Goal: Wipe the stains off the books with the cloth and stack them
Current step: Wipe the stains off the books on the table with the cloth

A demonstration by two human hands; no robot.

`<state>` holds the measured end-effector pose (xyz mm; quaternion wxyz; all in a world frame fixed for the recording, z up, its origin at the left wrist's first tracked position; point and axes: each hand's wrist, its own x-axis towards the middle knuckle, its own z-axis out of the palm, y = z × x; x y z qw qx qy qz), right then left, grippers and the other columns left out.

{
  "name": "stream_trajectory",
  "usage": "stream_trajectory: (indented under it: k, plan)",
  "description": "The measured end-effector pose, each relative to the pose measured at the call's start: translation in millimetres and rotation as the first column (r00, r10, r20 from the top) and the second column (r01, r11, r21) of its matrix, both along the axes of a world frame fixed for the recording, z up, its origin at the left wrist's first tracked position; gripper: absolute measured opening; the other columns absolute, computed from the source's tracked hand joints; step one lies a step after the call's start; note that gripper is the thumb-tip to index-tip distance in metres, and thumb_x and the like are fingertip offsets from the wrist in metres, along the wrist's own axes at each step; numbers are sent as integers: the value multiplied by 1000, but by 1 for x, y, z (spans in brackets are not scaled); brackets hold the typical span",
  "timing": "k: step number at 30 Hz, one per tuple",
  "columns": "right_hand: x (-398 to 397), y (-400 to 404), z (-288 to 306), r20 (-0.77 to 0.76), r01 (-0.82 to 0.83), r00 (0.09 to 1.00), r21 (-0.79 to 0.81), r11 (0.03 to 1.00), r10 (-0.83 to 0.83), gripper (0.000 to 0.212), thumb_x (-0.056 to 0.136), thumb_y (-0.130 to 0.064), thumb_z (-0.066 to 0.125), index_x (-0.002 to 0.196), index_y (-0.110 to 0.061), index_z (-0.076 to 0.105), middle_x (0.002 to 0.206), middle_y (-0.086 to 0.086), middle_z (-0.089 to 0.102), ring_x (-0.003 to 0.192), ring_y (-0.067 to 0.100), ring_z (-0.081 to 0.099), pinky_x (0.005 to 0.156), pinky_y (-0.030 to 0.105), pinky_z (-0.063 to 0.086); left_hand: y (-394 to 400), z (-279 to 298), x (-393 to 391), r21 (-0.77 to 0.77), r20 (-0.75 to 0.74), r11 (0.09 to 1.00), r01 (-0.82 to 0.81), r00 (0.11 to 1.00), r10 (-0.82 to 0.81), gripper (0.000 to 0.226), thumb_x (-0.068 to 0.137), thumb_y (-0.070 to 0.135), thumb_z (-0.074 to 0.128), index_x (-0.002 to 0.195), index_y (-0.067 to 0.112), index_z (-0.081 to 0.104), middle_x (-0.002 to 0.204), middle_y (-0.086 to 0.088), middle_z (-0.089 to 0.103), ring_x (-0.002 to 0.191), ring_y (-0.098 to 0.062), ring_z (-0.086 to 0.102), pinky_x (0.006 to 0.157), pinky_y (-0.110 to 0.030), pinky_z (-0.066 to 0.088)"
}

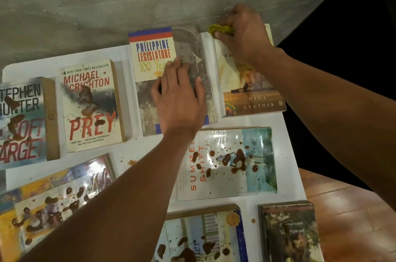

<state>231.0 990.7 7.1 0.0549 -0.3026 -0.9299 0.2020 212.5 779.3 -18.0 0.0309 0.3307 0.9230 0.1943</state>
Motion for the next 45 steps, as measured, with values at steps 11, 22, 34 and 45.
stream_trajectory:
  k: [11, 22, 34, 45]
  plan:
    - [20, -7, 0, -19, -98, 995, -44, 994, 98, 28, 92, -32, 68, 113, -14, 74, 111, 15, 60, 107, 34, 55, 89, 38, 46, 1, -1, 0, -18, -10, 1000, -10, 1000, 10, 42, 104, 37, 38, 136, 15, 52, 147, -4, 49, 138, -21, 42, 112, -42, 27]
    - [68, -38, 2, -72, -154, 987, -124, 980, 146, 25, 88, -25, 75, 110, -15, 76, 99, 7, 60, 98, 28, 54, 84, 27, 36, 3, 0, 3, -30, -27, 999, -40, 999, 39, 40, 105, 36, 35, 132, 15, 55, 146, -5, 51, 138, -23, 43, 112, -44, 32]
    - [121, -63, 35, 117, -121, 977, -391, 912, 180, 23, 90, -30, 71, 111, -23, 75, 95, -11, 66, 95, 10, 60, 98, 32, 47, 2, 1, 2, -18, 0, 999, -43, 999, 43, 40, 105, 36, 34, 134, 17, 54, 147, -3, 50, 139, -21, 43, 113, -45, 32]
    - [85, -28, 39, 9, 278, 927, -688, 670, -376, 21, 103, -23, 53, 91, -19, 70, 84, 4, 70, 78, 16, 67, 71, 31, 58, 2, 0, 2, -21, 1, 999, -46, 999, 46, 40, 106, 36, 35, 135, 17, 53, 147, -4, 51, 139, -22, 43, 113, -45, 32]
